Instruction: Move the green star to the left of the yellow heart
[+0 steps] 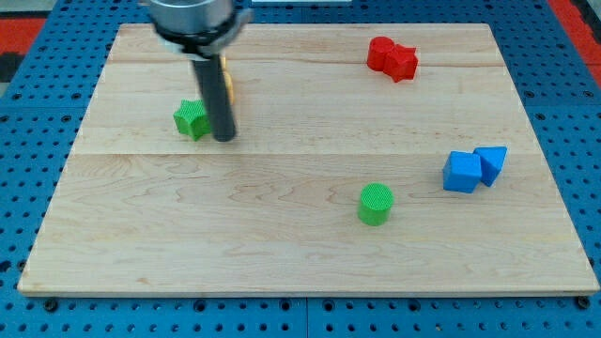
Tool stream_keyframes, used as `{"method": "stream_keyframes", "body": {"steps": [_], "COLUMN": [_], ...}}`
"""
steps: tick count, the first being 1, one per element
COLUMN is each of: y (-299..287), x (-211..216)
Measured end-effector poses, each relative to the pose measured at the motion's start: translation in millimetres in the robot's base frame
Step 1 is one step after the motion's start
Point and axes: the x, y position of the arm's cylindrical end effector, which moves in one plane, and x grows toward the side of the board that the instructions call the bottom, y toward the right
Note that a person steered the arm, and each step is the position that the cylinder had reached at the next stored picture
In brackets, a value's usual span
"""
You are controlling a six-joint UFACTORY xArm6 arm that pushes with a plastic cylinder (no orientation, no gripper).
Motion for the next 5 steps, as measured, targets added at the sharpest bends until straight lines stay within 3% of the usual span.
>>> {"method": "stream_keyframes", "body": {"steps": [1,2,3,4,5], "y": [-63.4,-72.2,-116.3,-173.8,-160.4], "x": [-9.2,16.4,24.0,-8.3,-58.3]}}
